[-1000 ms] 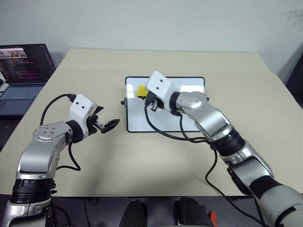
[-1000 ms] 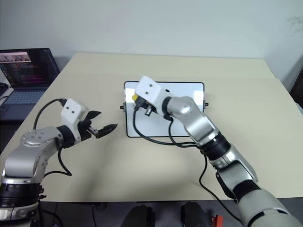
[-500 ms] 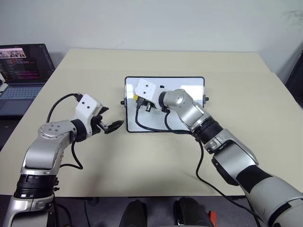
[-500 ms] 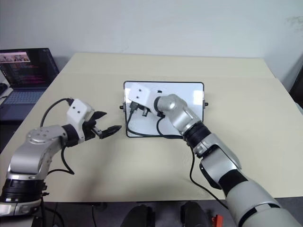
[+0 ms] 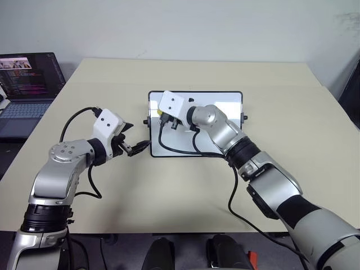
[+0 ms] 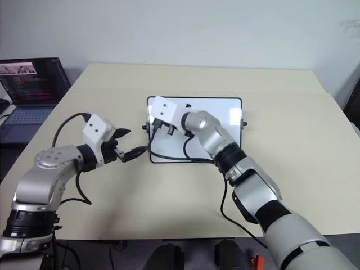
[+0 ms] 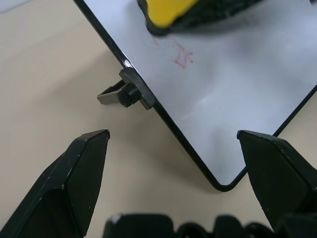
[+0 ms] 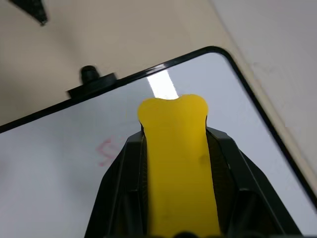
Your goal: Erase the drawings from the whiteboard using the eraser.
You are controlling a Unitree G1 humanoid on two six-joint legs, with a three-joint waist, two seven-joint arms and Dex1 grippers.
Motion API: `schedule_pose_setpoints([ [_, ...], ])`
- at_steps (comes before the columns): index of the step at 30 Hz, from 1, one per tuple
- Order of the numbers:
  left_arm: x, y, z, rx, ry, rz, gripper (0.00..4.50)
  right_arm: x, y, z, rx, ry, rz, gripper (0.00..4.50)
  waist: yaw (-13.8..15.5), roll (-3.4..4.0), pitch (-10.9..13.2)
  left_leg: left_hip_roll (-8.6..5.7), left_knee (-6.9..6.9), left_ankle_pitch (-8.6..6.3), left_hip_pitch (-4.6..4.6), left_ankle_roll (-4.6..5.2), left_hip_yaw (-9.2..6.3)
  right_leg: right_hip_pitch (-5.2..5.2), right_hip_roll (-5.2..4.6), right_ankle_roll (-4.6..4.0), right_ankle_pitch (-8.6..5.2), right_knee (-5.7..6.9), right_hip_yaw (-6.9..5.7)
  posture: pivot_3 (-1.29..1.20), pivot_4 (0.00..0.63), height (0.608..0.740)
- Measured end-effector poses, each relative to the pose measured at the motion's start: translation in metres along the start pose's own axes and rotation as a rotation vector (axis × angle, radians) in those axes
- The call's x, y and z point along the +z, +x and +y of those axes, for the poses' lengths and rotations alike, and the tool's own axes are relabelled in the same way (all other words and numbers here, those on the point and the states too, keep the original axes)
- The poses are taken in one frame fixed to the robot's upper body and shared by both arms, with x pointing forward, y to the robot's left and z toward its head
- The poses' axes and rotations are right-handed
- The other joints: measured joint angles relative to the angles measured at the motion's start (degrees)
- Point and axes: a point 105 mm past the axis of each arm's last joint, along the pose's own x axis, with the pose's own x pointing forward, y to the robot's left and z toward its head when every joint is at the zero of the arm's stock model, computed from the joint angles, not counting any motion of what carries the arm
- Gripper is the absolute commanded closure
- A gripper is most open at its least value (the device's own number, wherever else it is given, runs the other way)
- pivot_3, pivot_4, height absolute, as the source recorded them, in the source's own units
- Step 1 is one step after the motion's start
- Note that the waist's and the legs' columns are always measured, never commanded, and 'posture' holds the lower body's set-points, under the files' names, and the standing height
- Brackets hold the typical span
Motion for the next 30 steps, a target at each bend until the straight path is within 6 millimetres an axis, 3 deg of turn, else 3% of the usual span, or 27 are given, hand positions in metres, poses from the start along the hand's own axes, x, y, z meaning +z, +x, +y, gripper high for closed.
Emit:
schedule_pose_setpoints([
  [7, -0.005, -0.002, -0.002, -0.023, -0.004, 0.017, 0.0, -0.008, 0.002, 0.034, 0.172, -0.02, 0.021, 3.23, -0.02, -0.01, -0.01, 0.01, 0.02, 0.0, 0.08, 0.0, -0.02, 0.03, 0.0, -0.02, 0.02, 0.09, -0.02, 0.0, 0.15, 0.74],
  [10, -0.006, -0.005, -0.001, -0.037, 0.004, 0.03, 0.0, -0.01, 0.002, 0.032, 0.152, -0.014, 0.024, 3.23, 0.01, 0.0, 0.0, 0.01, 0.04, 0.03, 0.13, 0.0, -0.04, 0.07, 0.01, -0.09, 0.06, 0.16, -0.05, 0.0, 0.15, 0.74],
  [16, -0.01, -0.007, -0.003, -0.071, -0.002, 0.051, 0.0, -0.01, -0.002, 0.006, 0.053, 0.046, 0.021, 3.23, 0.1, 0.0, 0.0, 0.0, 0.05, 0.07, 0.11, -0.01, -0.05, 0.07, 0.01, -0.1, 0.06, 0.14, -0.07, 0.0, 0.15, 0.74],
  [25, -0.012, -0.005, -0.007, -0.101, -0.003, 0.058, 0.0, -0.027, -0.012, 0.042, 0.236, 0.057, 0.057, 3.23, 0.01, -0.01, -0.01, 0.0, 0.05, 0.08, 0.21, 0.0, -0.07, 0.13, 0.02, -0.1, 0.06, 0.2, -0.08, 0.0, 0.15, 0.74],
  [30, -0.013, -0.005, -0.008, -0.105, -0.004, 0.059, 0.0, -0.023, -0.007, 0.03, 0.132, 0.056, 0.046, 3.23, 0.02, 0.0, 0.0, -0.01, 0.08, 0.16, 0.31, 0.0, -0.06, 0.13, 0.02, -0.1, 0.06, 0.45, -0.05, 0.0, 0.15, 0.74],
])
